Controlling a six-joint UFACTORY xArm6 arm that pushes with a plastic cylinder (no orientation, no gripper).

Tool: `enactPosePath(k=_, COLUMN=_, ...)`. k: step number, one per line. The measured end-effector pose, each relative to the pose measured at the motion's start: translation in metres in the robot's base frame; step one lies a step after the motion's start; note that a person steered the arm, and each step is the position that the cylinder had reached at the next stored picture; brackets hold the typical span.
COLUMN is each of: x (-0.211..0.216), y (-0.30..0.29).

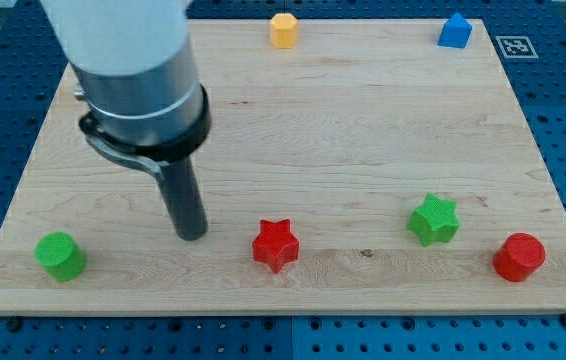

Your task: Push red star closer to red circle

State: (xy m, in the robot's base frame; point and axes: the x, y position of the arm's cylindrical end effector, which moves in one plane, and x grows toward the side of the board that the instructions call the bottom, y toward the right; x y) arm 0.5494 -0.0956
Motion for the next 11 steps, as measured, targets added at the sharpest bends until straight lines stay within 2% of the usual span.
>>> enactPosePath(k=2, x=0.019, y=0.019)
enactPosePath(k=8, x=0.023, y=0.239)
enactPosePath(k=10, x=0.026, y=0.245)
enactPosePath(k=11, x=0.030, y=0.211)
